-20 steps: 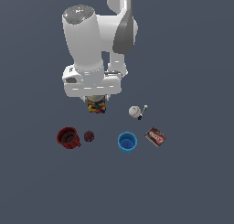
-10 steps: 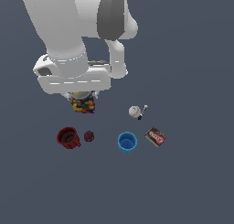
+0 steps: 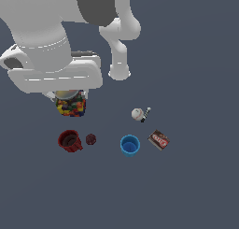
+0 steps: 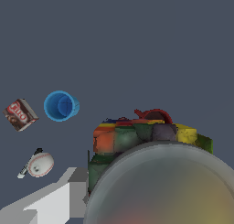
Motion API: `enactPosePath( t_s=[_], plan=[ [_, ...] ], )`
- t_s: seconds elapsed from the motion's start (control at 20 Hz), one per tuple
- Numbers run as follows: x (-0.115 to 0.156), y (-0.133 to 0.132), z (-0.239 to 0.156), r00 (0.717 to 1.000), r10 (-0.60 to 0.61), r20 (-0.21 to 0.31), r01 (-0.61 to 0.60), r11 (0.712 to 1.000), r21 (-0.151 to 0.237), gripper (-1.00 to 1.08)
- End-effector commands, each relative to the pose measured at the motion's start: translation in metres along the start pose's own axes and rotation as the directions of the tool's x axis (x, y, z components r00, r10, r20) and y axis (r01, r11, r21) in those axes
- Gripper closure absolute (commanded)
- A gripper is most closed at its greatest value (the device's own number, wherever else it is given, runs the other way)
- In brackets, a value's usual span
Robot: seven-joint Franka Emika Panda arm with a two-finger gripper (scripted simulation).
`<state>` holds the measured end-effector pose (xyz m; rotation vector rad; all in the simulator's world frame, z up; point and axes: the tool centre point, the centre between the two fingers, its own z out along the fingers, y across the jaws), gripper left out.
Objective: Pick up a designated object from a clutter of objects.
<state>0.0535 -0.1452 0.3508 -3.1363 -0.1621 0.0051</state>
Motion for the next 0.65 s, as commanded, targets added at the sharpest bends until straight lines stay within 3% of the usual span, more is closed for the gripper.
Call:
enactPosePath(
  t_s=[0.0, 0.6],
  plan=[
    [0.006, 0.005, -0.01, 1.0, 0.0, -0.003, 0.0, 1.0, -0.001, 1.08],
    [0.017, 0.014, -0.024, 1.0, 0.0, -0.003, 0.0, 1.0, -0.001, 1.08]
  ],
)
